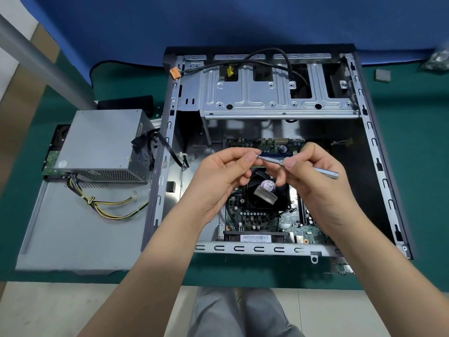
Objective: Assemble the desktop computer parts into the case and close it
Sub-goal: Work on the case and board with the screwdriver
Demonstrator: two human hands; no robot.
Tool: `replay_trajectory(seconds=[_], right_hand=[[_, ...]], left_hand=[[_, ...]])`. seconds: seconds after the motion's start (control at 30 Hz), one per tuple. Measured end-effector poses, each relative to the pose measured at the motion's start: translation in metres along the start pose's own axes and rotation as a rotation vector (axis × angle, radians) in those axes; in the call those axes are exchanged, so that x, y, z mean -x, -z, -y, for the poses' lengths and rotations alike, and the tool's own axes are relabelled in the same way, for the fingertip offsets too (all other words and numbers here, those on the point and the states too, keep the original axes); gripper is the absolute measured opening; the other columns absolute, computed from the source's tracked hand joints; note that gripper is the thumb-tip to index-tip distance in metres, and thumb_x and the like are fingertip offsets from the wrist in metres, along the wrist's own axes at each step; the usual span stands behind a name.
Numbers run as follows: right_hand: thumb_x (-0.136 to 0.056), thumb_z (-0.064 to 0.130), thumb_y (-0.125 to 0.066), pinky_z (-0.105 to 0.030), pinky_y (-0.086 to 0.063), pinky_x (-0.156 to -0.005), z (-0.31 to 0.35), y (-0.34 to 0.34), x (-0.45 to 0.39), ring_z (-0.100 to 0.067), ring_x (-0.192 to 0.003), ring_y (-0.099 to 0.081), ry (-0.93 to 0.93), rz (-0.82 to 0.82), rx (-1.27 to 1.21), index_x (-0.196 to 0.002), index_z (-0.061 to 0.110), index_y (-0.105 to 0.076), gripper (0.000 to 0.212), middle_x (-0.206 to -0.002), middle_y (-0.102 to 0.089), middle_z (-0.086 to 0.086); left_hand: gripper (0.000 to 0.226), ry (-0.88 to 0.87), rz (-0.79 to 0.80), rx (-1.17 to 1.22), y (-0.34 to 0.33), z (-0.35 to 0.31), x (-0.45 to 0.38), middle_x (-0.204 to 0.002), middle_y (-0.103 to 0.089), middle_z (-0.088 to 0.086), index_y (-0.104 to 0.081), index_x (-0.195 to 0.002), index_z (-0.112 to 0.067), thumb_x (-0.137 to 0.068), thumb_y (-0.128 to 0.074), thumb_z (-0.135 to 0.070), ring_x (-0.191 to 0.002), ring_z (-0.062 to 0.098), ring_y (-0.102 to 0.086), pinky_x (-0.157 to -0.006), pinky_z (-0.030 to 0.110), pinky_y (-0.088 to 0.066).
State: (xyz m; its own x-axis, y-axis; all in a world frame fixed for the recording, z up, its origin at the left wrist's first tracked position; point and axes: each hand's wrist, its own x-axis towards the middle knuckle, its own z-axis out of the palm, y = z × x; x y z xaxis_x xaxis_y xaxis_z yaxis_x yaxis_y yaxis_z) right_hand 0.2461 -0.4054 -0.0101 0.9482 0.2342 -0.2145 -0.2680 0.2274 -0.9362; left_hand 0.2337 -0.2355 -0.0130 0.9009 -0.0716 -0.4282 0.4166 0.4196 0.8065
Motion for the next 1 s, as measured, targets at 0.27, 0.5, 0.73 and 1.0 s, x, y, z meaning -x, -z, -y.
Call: replay_trajectory(seconds=[0.27, 0.5, 0.73, 1.0], right_hand=[[-0.076, 0.024, -0.072, -0.035, -0.055, -0.086, -0.0007, -0.0006, 0.0002, -0.031, -0.089, -0.07, 0.002, -0.065, 0.018, -0.08, 0.02, -0.069, 0.007, -0.075, -0.072, -0.011], [-0.075, 0.027, -0.07, -0.02, -0.05, -0.057, -0.0019, -0.0004, -0.0017, -0.023, -0.077, -0.07, -0.072, -0.04, -0.003, -0.088, 0.013, -0.067, 0.02, -0.075, -0.072, -0.01], [-0.078, 0.024, -0.065, -0.021, -0.05, -0.058, 0.0001, 0.0016, -0.0031, -0.015, -0.059, -0.063, -0.153, 0.001, -0.133, -0.087, 0.013, -0.065, 0.014, -0.075, -0.071, -0.006], [-0.078, 0.025, -0.065, -0.018, -0.046, -0.053, 0.0035, 0.0037, -0.005, -0.011, -0.053, -0.058, -0.222, -0.032, -0.276, -0.087, 0.012, -0.064, 0.016, -0.07, -0.067, -0.001]], left_hand=[[0.018, -0.032, -0.079, 0.002, 0.0022, 0.0017, -0.0027, -0.076, -0.073, 0.0, -0.072, -0.087, -0.013, -0.071, -0.068, -0.02, -0.061, 0.003, -0.062, -0.063, 0.013, -0.051], [0.017, -0.043, -0.133, -0.03, 0.0012, 0.0026, -0.003, -0.076, -0.073, 0.002, -0.072, -0.086, -0.011, -0.072, -0.068, -0.02, -0.064, 0.007, -0.065, -0.064, 0.014, -0.052], [0.021, -0.088, -0.086, -0.093, -0.002, 0.0004, -0.0009, -0.08, -0.074, 0.002, -0.072, -0.09, -0.013, -0.073, -0.066, -0.025, -0.07, 0.009, -0.067, -0.068, 0.016, -0.053], [0.031, -0.122, -0.048, -0.229, 0.003, 0.0041, -0.0014, -0.097, -0.074, -0.001, -0.07, -0.101, -0.022, -0.077, -0.065, -0.041, -0.087, 0.011, -0.069, -0.079, 0.023, -0.055]])
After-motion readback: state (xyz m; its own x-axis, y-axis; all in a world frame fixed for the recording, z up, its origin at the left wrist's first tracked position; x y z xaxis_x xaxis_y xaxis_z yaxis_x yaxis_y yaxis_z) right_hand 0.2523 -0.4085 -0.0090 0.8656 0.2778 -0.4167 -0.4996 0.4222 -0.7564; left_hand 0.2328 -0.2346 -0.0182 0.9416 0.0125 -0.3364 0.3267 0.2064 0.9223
